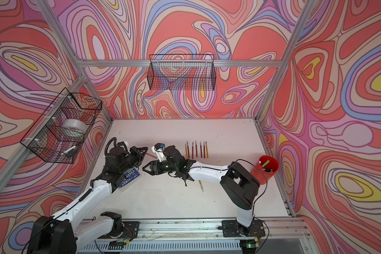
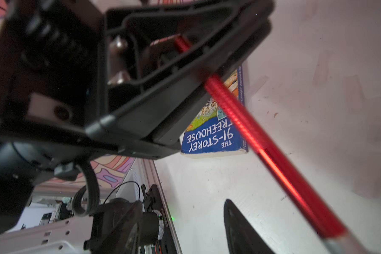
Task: Remove protective caps from carving knives
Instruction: Pick up the carving knife from the center of the board.
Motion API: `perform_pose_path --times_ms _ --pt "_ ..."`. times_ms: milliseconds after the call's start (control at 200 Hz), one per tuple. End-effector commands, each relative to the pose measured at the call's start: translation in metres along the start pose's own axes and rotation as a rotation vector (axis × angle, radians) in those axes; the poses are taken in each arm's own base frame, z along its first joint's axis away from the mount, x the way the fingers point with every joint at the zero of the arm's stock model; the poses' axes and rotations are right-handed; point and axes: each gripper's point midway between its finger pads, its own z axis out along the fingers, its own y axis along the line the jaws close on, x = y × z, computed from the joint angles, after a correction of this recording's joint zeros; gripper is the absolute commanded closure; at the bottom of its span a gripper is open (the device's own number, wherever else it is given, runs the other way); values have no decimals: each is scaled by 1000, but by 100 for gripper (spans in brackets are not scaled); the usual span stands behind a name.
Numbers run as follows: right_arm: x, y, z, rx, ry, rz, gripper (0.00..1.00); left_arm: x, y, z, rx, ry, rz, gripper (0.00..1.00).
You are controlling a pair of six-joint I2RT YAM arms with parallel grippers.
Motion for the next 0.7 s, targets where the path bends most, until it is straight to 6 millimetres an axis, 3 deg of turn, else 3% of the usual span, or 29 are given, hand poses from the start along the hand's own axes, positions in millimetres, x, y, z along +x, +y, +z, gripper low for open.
perform_pose_path --times_ms 0,55,75,230,371,696 --pt "-38 -1 -1 5 -197 92 40 -19 -32 -7 131 -117 -29 100" --pt "-48 -3 -3 4 -255 127 40 -23 -40 -10 160 -148 -25 100" --pt "-51 -4 -5 4 -273 141 39 -19 -28 -10 142 -153 -28 100" --pt "-76 -5 -15 -11 -399 203 42 -23 -39 -17 179 -214 -1 100" --pt "-83 -12 -17 -17 -459 269 45 -27 -44 -21 214 -263 3 100" --pt "-106 -5 -22 -52 -548 310 54 -24 -52 -26 286 -340 46 100"
